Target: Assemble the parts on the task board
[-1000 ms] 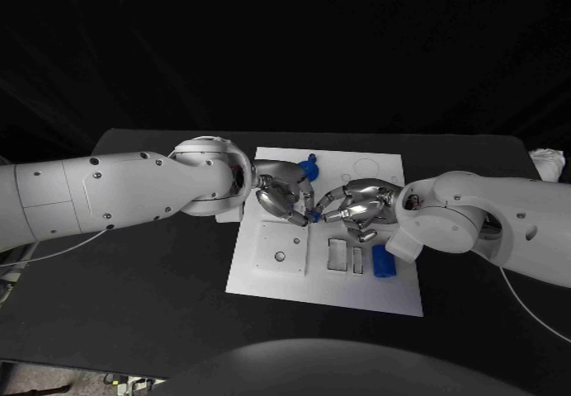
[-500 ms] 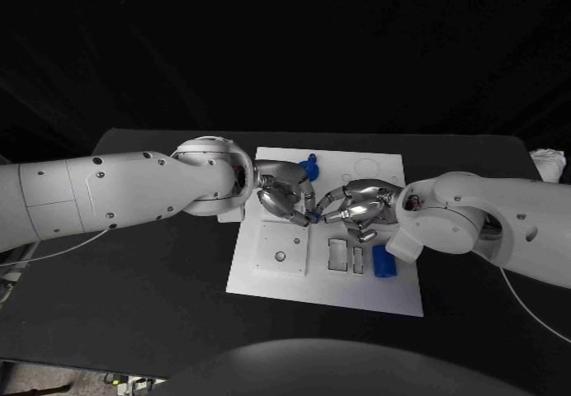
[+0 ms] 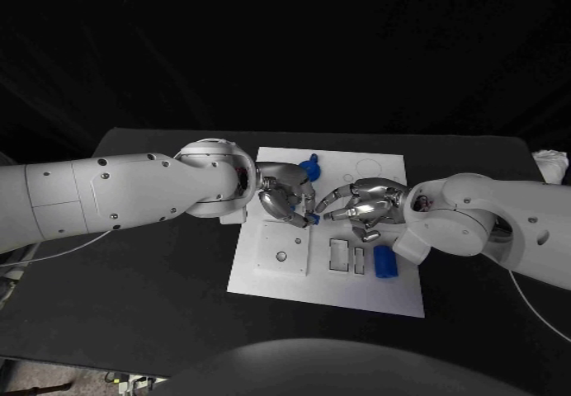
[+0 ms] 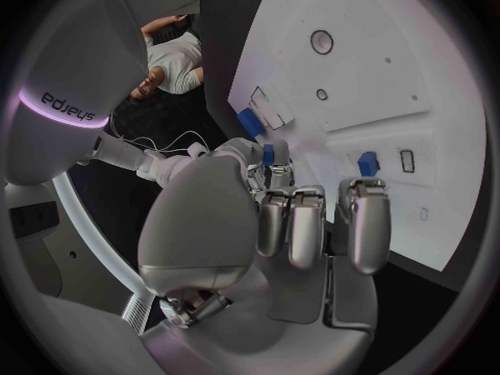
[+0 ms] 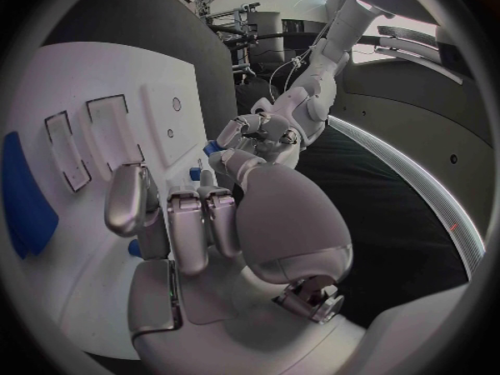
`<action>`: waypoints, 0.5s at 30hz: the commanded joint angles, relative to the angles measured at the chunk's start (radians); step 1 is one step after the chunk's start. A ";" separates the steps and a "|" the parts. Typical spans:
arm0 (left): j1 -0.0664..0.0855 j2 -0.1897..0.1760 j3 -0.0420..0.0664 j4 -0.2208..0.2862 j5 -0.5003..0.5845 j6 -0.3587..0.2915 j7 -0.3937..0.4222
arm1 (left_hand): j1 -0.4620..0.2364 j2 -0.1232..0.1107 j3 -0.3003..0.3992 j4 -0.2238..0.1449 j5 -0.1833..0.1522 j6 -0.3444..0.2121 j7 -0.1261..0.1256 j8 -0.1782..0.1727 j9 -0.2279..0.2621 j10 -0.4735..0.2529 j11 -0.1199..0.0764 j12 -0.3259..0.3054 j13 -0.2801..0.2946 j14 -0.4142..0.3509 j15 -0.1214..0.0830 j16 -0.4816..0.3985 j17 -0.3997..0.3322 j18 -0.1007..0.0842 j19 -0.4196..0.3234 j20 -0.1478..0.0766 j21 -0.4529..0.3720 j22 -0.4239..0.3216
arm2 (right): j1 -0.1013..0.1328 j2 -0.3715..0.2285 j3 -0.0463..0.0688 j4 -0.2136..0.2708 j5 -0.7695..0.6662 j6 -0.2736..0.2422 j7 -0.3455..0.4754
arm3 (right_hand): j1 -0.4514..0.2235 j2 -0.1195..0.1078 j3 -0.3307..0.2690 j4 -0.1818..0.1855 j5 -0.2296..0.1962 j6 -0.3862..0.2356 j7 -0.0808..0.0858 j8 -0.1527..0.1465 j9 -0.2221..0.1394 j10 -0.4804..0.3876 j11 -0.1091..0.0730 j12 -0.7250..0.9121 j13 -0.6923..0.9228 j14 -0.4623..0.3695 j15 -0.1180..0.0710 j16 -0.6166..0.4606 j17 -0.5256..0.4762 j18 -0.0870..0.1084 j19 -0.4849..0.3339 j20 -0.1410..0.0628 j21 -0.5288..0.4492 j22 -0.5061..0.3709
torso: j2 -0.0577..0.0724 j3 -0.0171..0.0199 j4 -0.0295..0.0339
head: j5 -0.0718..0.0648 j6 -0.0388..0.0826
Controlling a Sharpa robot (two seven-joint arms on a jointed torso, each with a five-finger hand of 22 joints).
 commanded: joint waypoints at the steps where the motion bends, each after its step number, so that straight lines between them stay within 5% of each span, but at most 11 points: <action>1: -0.001 -0.003 0.000 0.003 0.008 -0.020 -0.045 | 0.019 -0.007 0.193 -0.055 -0.207 0.005 -0.014 0.024 0.081 0.104 -0.003 0.002 0.263 0.105 -0.005 0.002 0.263 -0.015 0.082 -0.006 0.003 0.252 | -0.002 -0.012 0.000 0.005 -0.042 -0.009 0.050 | -0.012 -0.001 0.007 0.002 -0.006 -0.013 0.002 -0.014 -0.016 0.099 0.009 -0.001 0.258 0.104 0.007 0.003 0.263 0.018 -0.013 0.001 -0.010 0.145 | -0.001 0.0011 -0.0002 | 0.004 0.000; 2: -0.002 -0.006 0.000 0.003 0.009 -0.026 -0.051 | 0.005 -0.034 0.273 -0.056 -0.266 0.003 -0.012 0.022 0.088 0.104 -0.003 0.002 0.263 0.105 -0.003 0.002 0.263 -0.015 0.083 -0.004 0.004 0.253 | -0.002 -0.017 0.000 0.006 -0.049 -0.013 0.055 | -0.014 -0.002 0.008 0.002 -0.004 -0.016 0.003 -0.017 -0.021 0.096 0.009 -0.002 0.256 0.104 0.008 0.003 0.263 0.019 -0.017 0.002 -0.014 0.144 | -0.001 0.0008 -0.0005 | 0.004 0.000; 3: -0.002 -0.008 0.000 0.003 0.009 -0.033 -0.058 | -0.006 -0.046 0.304 -0.057 -0.282 0.010 -0.012 0.027 0.095 0.104 -0.002 0.002 0.263 0.105 -0.001 0.002 0.263 -0.016 0.084 -0.004 0.005 0.253 | -0.002 -0.022 0.000 0.006 -0.056 -0.017 0.059 | -0.014 -0.002 0.009 0.002 -0.003 -0.018 0.004 -0.019 -0.024 0.094 0.010 -0.003 0.256 0.104 0.008 0.003 0.263 0.020 -0.020 0.002 -0.017 0.143 | 0.000 0.0008 -0.0006 | 0.005 0.000; 15: 0.003 -0.076 0.000 0.024 0.011 -0.112 -0.242 | -0.055 -0.070 0.376 -0.059 -0.326 0.024 -0.019 0.043 0.125 0.104 -0.008 0.002 0.263 0.105 -0.006 0.002 0.263 -0.020 0.098 -0.007 0.021 0.259 | -0.001 -0.101 0.000 0.041 -0.091 -0.104 0.125 | -0.014 0.002 0.019 -0.002 0.020 -0.010 0.010 -0.022 -0.042 0.090 0.015 -0.005 0.253 0.104 0.012 0.003 0.263 0.022 -0.030 0.006 -0.027 0.140 | -0.001 0.0032 -0.0021 | 0.006 0.000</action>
